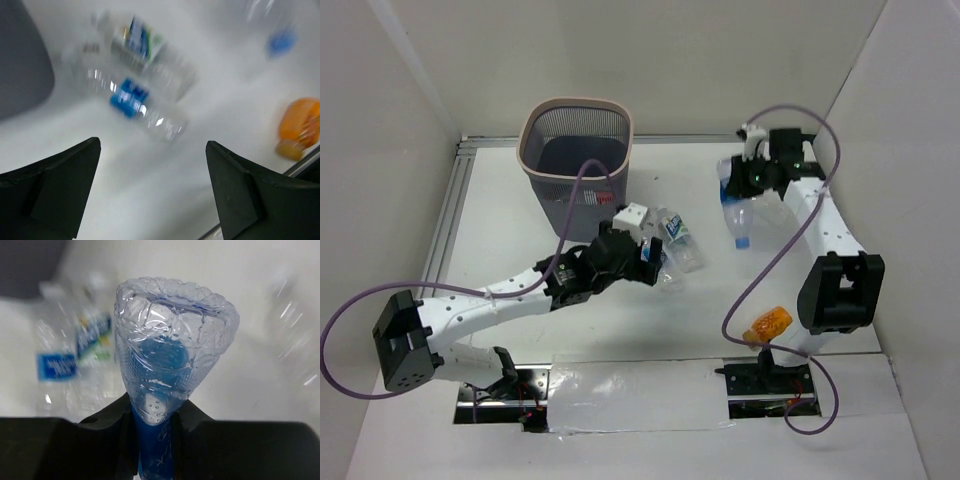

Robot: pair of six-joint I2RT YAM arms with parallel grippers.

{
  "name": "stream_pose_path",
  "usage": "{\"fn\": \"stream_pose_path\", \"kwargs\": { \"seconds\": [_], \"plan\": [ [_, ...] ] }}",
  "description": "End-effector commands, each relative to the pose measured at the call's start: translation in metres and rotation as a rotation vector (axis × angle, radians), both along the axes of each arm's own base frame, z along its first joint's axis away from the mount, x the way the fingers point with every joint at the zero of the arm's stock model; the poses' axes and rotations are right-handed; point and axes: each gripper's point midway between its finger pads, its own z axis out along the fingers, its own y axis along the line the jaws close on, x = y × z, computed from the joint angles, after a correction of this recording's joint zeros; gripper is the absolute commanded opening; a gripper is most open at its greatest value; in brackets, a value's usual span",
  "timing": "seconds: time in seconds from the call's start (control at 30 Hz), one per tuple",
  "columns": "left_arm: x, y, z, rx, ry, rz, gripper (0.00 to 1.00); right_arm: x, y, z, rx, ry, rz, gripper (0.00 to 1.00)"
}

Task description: Put the plastic bottles in the bin

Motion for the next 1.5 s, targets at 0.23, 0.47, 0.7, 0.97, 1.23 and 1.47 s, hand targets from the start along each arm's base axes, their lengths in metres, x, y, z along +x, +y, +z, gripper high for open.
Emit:
{"fn": "stream_pose_path", "kwargs": {
  "seconds": [0.23, 0.47, 0.7, 0.97, 1.23, 1.47],
  "plan": [
    [-0.028, 0.004, -0.086, -0.049, 0.260, 0.015, 0.99, 0.092, 0.143, 0.308, 0.291, -0.844, 0.277, 0.12],
    [-0.046, 0.005, -0.112, -0.040, 0.325, 0.007, 0.99, 0.097, 0.265, 0.364, 0.612, -0.941, 0.355, 0.14],
    [-0.046, 0.001, -0.114, -0.032, 0.325, 0.026, 0.99, 0.100, 0.338, 0.309, 0.612, -0.867, 0.398, 0.52],
    [-0.019, -0.036, -0.100, -0.126, 0.296, 0.067, 0.99, 0.109, 0.264, 0.351, 0.529, -0.945, 0.322, 1.00],
    [0.022, -0.052, -0.106, -0.196, 0.360, 0.194, 0.99, 0.108, 0.098, 0.252, 0.226, -0.641, 0.178, 0.94],
    [0.053, -0.042, -0.137, -0.146, 0.442, 0.357, 0.99, 0.035, -0.004, 0.138, 0.130, -0.432, 0.067, 0.66]
  ]
}}
